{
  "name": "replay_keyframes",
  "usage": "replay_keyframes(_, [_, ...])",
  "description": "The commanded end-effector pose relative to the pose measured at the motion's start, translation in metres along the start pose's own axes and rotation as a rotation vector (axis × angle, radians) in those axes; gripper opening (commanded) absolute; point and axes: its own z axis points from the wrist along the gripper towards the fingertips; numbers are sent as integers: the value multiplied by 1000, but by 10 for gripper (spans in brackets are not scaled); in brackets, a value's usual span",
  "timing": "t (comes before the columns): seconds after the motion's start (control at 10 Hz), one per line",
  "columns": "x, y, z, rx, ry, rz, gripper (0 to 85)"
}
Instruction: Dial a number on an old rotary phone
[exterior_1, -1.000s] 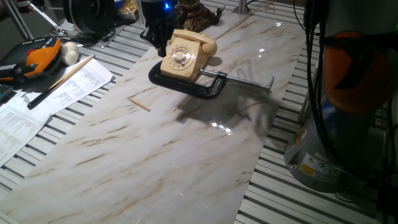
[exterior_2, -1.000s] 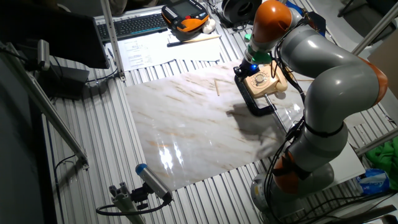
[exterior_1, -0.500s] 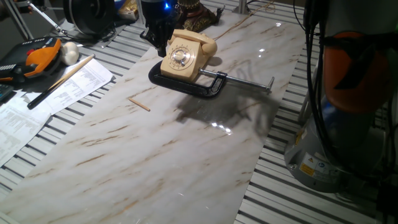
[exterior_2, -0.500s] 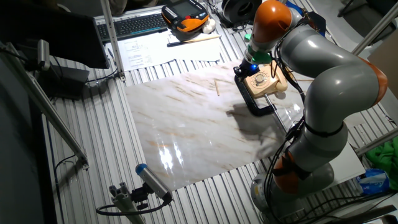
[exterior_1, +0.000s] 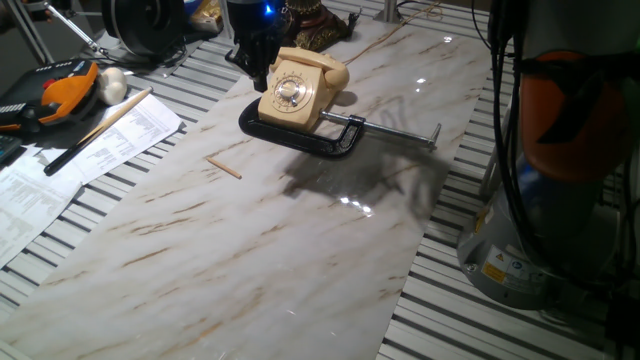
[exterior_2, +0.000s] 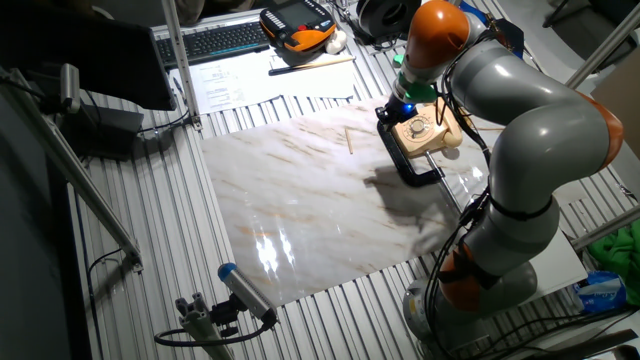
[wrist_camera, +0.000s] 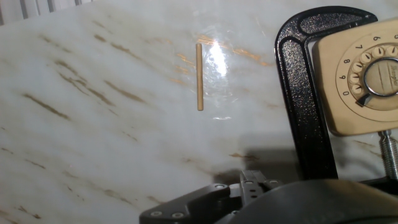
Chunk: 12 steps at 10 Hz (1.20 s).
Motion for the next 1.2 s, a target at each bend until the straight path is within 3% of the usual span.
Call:
replay_keyframes(0.0, [0,0,0,0,0,0,0])
replay_keyframes(0.5, [1,1,-1,9,-2,2,0])
replay_keyframes(0.8, [3,5,-1,47,-6,31,0])
replay_keyframes(0.9, [2,6,1,46,-6,51,0])
replay_keyframes(1.0, [-2,7,5,77,-21,76,0])
replay_keyframes(1.1, [-6,8,10,85,-27,102,0])
